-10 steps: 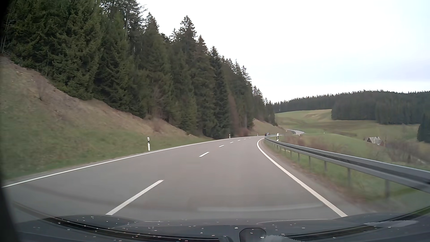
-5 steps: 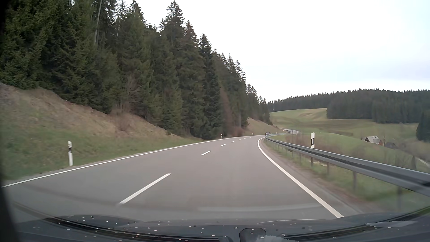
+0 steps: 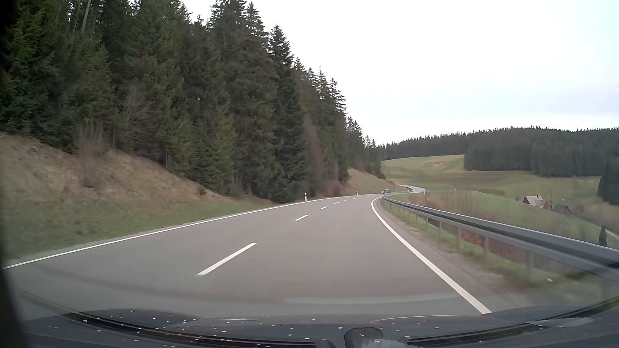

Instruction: Follow the waypoints while adhering to traffic rules and regulations

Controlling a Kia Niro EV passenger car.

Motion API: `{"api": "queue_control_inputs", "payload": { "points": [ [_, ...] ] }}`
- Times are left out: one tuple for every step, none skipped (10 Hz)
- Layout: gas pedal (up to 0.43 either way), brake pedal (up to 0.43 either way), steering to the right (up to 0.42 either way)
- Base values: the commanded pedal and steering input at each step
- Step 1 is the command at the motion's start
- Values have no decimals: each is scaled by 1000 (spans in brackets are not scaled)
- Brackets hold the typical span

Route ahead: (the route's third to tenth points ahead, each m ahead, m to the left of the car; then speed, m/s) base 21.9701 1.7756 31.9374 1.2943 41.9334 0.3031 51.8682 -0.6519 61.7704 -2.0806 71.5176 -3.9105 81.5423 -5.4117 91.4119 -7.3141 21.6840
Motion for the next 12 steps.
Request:
{"api": "queue_control_inputs", "payload": {
  "points": [
    [138,0,10],
    [138,0,10],
    [138,0,10],
    [138,0,11],
    [138,0,10],
    [138,0,10],
    [138,0,11],
    [138,0,12],
    [138,0,12],
    [138,0,12],
    [138,0,13],
    [138,0,13]
  ]
}}
